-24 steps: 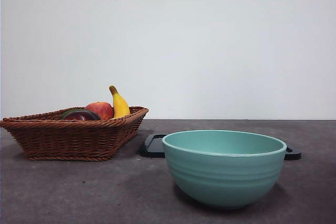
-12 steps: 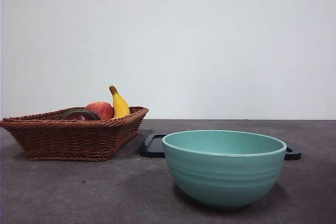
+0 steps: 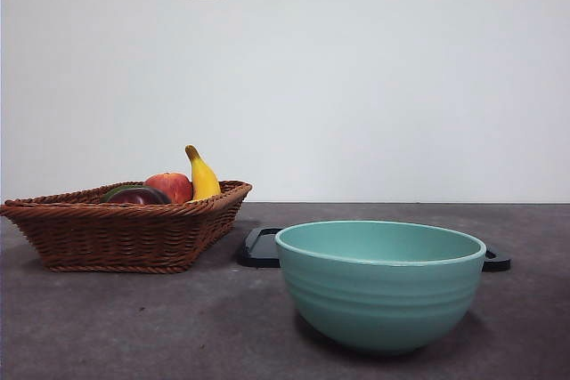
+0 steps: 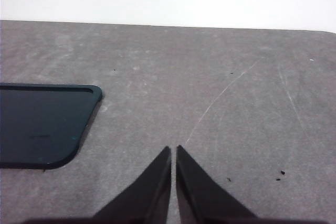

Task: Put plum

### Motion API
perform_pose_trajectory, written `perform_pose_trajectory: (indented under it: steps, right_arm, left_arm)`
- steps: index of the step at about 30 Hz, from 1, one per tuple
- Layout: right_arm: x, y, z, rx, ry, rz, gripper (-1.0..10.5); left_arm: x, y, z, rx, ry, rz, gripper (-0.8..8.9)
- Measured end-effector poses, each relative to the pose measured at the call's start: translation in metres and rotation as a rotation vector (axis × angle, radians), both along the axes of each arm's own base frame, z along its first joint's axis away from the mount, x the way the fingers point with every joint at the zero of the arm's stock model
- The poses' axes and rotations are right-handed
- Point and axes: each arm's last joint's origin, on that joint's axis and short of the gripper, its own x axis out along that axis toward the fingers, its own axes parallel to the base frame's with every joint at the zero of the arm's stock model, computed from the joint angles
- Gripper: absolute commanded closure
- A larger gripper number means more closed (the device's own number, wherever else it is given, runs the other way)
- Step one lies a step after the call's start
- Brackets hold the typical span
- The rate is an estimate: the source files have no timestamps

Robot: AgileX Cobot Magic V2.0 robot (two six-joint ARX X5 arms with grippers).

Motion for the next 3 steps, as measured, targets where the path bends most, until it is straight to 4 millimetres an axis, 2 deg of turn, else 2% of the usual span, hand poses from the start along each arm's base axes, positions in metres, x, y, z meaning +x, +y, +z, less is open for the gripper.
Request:
perform_pose_trajectory:
  steps: [3]
  right_arm:
    - [0.0, 0.0, 0.0, 0.0, 0.0, 0.0, 9.4]
  left_arm:
    - [0.0, 0.0, 0.0, 0.0, 0.0, 0.0, 8.07]
